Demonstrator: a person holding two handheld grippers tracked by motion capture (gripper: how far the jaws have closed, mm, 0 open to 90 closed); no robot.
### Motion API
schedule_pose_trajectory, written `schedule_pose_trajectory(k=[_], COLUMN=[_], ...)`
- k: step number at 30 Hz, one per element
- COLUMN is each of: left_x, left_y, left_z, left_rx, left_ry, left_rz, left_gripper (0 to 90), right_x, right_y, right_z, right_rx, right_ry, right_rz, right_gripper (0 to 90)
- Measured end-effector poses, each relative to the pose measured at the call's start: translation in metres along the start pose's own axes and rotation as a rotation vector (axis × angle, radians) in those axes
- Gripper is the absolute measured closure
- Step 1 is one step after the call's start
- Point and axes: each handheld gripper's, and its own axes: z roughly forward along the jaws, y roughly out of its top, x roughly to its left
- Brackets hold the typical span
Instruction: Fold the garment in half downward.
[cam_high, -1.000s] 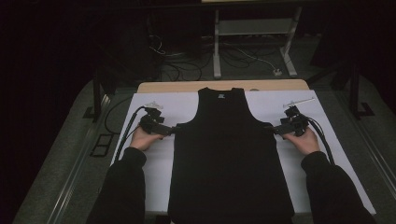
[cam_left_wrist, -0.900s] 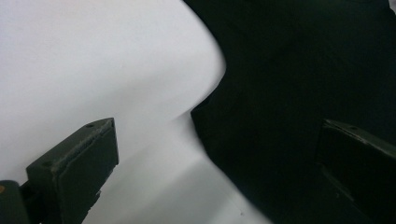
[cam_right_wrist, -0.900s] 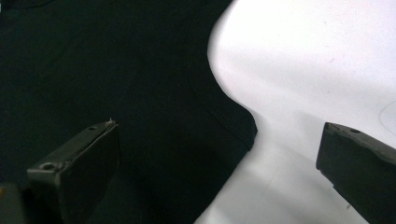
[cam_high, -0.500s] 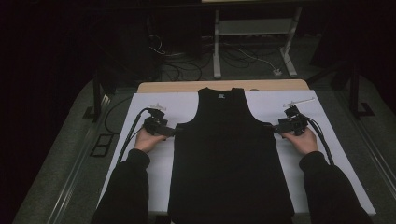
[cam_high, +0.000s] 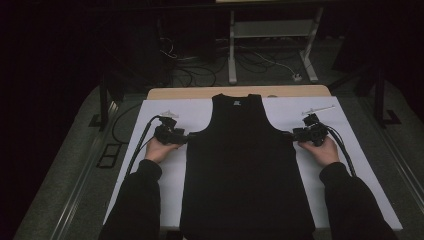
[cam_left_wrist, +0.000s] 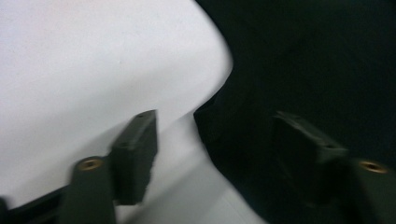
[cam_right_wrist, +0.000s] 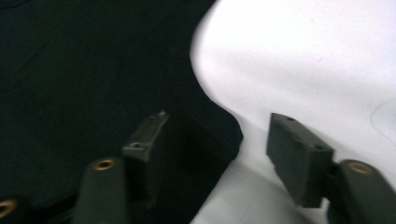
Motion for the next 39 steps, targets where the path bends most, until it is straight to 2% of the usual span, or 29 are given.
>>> schedule_pose_trajectory(k=[4,7,9,11,16,21,24,28,30,35,39], left_x=[-0.001,-0.001,-0.003,-0.004,-0.006,-0.008,-0.006,-0.008,-0.01,-0.01,-0.011], left_y=[0.0,0.0,0.0,0.0,0.0,0.0,0.0,-0.001,-0.001,-0.001,0.002], left_z=[0.001,0.003,0.005,0.006,0.01,0.011,0.011,0.011,0.01,0.01,0.004], left_rx=[0.005,-0.005,0.0,-0.002,-0.014,-0.022,-0.016,-0.008,-0.006,-0.006,-0.042], left_ry=[0.004,-0.002,0.021,0.023,0.028,0.018,0.02,-0.006,0.001,0.013,0.045], left_rz=[0.018,0.015,0.035,0.045,0.037,0.022,0.017,0.006,0.025,0.03,0.026], left_gripper=[41.1,45.7,49.1,53.6,61.4,66.3,73.0,83.0,84.8,86.0,86.2], right_x=[0.001,0.001,0.002,0.003,0.005,0.004,0.003,0.003,0.004,0.005,0.007], right_y=[0.0,0.0,0.0,0.0,0.0,0.0,0.0,0.0,0.0,0.0,0.0], right_z=[0.002,0.003,0.004,0.004,0.004,0.005,0.004,0.003,0.003,0.0,-0.003], right_rx=[-0.009,-0.016,-0.018,-0.014,-0.005,0.0,0.001,0.002,-0.001,-0.002,0.001], right_ry=[0.013,0.013,-0.004,-0.011,-0.017,-0.007,0.008,0.009,0.009,0.021,0.022], right_rz=[-0.006,-0.006,-0.005,0.005,0.007,0.017,0.024,0.029,0.027,0.036,0.026], right_gripper=[48.6,55.2,60.9,68.0,78.6,81.4,82.1,82.2,82.5,82.8,83.2])
